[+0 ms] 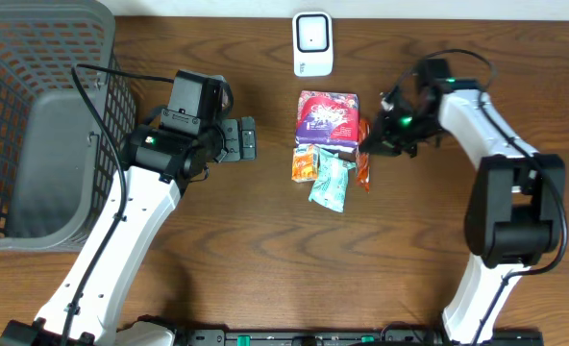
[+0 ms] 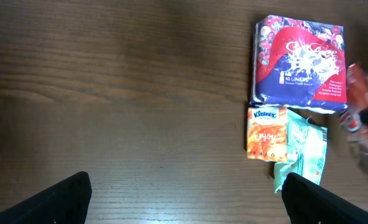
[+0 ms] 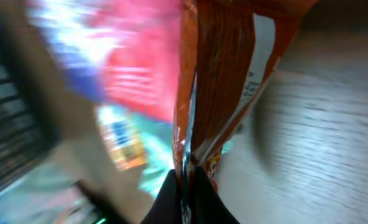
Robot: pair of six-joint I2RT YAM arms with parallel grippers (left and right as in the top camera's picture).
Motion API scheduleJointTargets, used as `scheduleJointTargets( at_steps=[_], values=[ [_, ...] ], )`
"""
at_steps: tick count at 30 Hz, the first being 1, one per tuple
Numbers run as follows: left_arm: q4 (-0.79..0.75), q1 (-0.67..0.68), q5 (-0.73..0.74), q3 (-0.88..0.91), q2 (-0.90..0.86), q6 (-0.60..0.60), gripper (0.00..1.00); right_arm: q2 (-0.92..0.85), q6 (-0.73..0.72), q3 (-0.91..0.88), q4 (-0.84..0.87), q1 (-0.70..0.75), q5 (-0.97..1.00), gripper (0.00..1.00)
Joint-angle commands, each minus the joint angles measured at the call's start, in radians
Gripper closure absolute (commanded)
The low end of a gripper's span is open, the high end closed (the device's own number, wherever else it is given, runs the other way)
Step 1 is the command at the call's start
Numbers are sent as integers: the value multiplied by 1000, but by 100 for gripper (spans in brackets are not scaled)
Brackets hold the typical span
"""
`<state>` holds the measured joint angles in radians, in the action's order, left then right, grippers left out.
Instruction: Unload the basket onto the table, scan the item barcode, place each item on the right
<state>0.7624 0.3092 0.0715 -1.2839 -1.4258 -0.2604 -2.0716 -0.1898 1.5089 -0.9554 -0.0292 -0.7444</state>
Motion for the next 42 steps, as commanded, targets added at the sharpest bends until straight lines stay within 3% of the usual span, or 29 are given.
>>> scheduleJointTargets(
  at_steps=[1,11,19,31,35,36,37,42],
  values=[
    [5,-3,-13,-13,-5,9,2,-17,124,-26,-1,65,-291,99],
    [5,-3,-13,-13,-5,9,2,-21,154,-289,137,222,-309,99],
    [5,-3,-13,-13,-5,9,2,-11,138,-252,-8,339,5,94],
    [5,-3,-13,-13,-5,9,2,-6,139,0,-316,315,277,43],
    [5,-3,-13,-13,-5,9,2,-6,138,5,-339,295,349,18],
    [5,-3,-13,-13,-5,9,2,-6,138,-2,-339,293,369,5],
    [5,-3,-13,-13,-5,9,2,-6,137,-12,-335,291,379,1],
    [5,-3,-13,-13,-5,9,2,-6,125,-105,-259,289,354,2]
  ],
)
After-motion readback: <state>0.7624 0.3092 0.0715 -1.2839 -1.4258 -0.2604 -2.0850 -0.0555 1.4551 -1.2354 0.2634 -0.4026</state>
